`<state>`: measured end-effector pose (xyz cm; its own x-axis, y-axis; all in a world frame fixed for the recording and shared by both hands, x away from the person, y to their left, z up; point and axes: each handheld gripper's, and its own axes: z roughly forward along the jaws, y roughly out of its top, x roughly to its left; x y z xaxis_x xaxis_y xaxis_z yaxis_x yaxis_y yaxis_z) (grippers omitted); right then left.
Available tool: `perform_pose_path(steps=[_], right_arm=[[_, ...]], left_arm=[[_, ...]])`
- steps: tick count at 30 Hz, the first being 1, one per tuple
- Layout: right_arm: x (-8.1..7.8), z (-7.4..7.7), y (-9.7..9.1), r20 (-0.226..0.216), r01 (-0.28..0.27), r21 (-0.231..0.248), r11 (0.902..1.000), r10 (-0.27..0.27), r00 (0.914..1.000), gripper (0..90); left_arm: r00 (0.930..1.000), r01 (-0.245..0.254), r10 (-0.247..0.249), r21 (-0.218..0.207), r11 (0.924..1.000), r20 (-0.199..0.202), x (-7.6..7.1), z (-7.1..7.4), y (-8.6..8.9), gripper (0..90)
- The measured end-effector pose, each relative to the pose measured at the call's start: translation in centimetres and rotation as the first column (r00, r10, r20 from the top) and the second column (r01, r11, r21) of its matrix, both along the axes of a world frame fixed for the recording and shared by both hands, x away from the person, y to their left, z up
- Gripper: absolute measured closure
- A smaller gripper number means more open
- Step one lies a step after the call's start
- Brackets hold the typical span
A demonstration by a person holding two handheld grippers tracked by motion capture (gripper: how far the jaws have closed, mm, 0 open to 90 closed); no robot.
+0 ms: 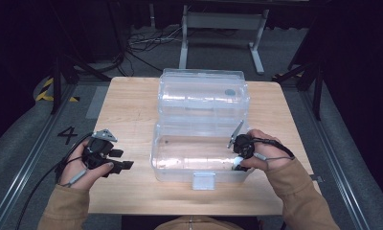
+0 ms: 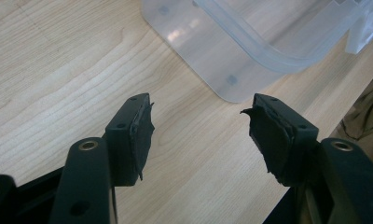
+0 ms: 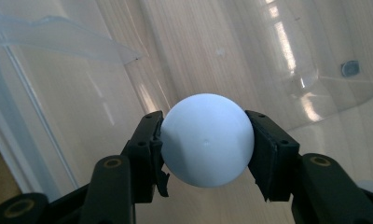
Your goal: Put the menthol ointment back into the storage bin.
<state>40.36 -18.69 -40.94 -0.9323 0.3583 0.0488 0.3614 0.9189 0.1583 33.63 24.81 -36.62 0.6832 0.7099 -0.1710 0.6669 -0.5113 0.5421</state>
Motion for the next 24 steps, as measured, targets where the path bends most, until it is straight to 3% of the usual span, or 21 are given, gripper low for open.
perform_pose_path(steps=[24], right_arm=[[0.03,0.00,-0.13,-0.001,0.001,0.001,1.0000,-0.001,1.0000,49.8]], left_arm=[[1.0000,0.005,-0.005,0.006,1.0000,0.001,0.09,-0.01,0.00,39.6]])
